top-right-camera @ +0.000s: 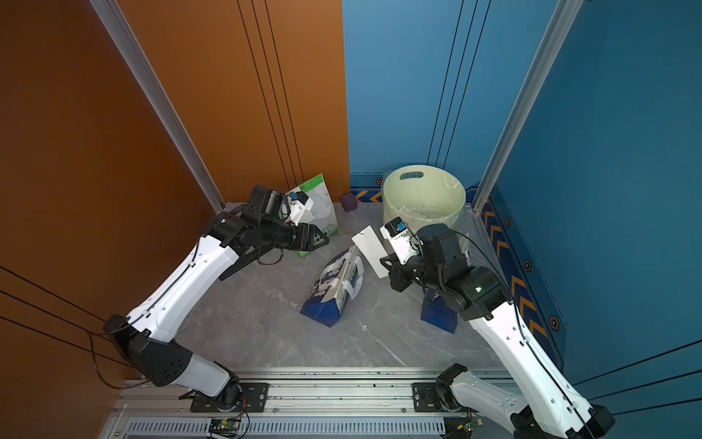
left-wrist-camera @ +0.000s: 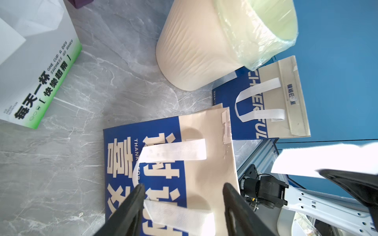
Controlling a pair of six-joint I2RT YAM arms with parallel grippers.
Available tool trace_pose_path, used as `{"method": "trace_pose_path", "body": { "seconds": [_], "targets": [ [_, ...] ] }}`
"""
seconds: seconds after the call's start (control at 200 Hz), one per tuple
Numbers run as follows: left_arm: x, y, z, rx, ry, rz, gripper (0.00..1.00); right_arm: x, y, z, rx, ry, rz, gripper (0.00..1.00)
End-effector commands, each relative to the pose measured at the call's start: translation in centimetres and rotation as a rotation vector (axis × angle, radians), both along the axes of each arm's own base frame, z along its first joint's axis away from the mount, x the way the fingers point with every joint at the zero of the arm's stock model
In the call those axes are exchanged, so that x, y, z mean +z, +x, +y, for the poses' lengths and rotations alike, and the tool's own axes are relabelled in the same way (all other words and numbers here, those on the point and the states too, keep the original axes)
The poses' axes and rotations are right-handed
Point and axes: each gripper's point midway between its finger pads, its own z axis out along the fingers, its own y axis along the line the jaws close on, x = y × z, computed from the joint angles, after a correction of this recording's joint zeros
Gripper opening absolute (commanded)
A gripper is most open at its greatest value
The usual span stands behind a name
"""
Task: Shred takeout receipts and throw away
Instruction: Place the takeout bag at the center of the board, then shred the takeout receipt.
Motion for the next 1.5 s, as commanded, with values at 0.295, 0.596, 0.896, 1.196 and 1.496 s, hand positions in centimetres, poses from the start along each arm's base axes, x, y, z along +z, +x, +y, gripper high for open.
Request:
{"method": "trace_pose_path", "body": {
  "seconds": [0.295,0.596,0.896,1.196,1.496],
  "targets": [
    [8.8,-3.0,-0.6,-0.238,-0.094,-0.400,0.63,1.9,1.6,-2.2,-0.005,-0.125,-0.088,0.00],
    [14.0,-6.0,-2.9,-0.495,-0.233,-0.667,0.72,2.5,-2.6,5.6,0.406,-0.046,0.046,0.00],
    [12.1,-8.0,-5.8,-0.686,-0.421,-0.418,0.73,3.3,-2.9,8.6,0.506,-0.010,0.081,0.00],
    [10.9,-8.5,-5.6,-0.719,-0.443,-0.372,0.50,4.1,-2.8,8.9,0.530,0.031,0.091,0.00],
    [10.7,-9.0,-5.8,-0.746,-0.457,-0.360,0.21,5.1,-2.3,9.2,0.517,0.056,0.093,0.00]
  ]
}}
